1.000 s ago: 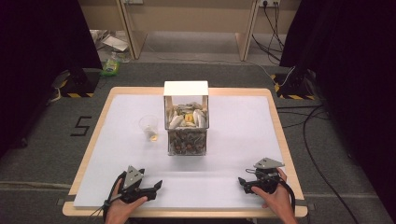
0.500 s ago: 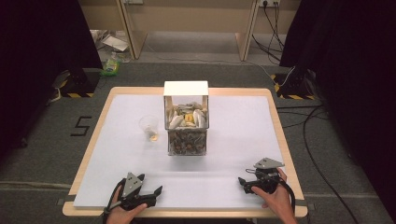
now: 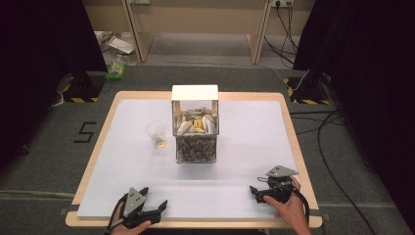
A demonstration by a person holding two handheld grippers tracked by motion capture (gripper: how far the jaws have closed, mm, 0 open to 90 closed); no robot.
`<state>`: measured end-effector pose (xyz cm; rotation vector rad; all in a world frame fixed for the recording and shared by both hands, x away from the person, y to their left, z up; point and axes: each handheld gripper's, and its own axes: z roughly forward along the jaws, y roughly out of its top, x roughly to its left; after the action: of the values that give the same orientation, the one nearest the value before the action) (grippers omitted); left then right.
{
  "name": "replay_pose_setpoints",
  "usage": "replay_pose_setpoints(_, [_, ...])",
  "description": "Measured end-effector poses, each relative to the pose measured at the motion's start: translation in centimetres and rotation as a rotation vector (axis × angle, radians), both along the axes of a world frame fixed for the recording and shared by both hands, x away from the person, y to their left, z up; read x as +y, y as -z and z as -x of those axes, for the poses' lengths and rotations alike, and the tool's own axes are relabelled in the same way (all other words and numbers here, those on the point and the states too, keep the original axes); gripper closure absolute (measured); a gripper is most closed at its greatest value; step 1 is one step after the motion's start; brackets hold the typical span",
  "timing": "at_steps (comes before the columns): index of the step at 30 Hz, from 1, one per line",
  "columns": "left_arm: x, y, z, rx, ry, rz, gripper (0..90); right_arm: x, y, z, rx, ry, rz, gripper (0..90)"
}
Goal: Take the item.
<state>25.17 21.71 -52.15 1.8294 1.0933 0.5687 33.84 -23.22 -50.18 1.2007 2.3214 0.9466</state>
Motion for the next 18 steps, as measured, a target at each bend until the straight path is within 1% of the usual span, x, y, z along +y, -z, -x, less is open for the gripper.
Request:
replay_pose_setpoints(4, [0.3,0.1,0.5,-0.013,-0.003,-0.003,16.2,0.0,0.0,0.0,0.001,0.002,-0.001,1.9])
replay_pose_setpoints(9, [0.8,0.4,1.0,-0.013,-0.020,0.010,16.0,0.0,0.0,0.0,0.001,0.002,-0.001,1.9])
replay_pose_setpoints(11, [1.0,0.6,1.3,-0.014,-0.031,0.022,16.0,0.0,0.0,0.0,0.002,0.002,-0.001,1.9])
replay_pose_setpoints(14, [1.2,0.8,1.8,-0.029,-0.046,0.010,16.0,0.0,0.0,0.0,0.002,0.002,-0.001,1.9])
replay_pose_setpoints(16, [1.4,0.8,2.2,-0.033,-0.051,0.025,15.8,0.0,0.0,0.0,0.002,0.002,-0.001,1.9])
replay_pose_setpoints(18, [1.5,1.0,2.4,-0.034,-0.057,0.028,15.7,0.0,0.0,0.0,0.002,0.002,-0.001,1.9])
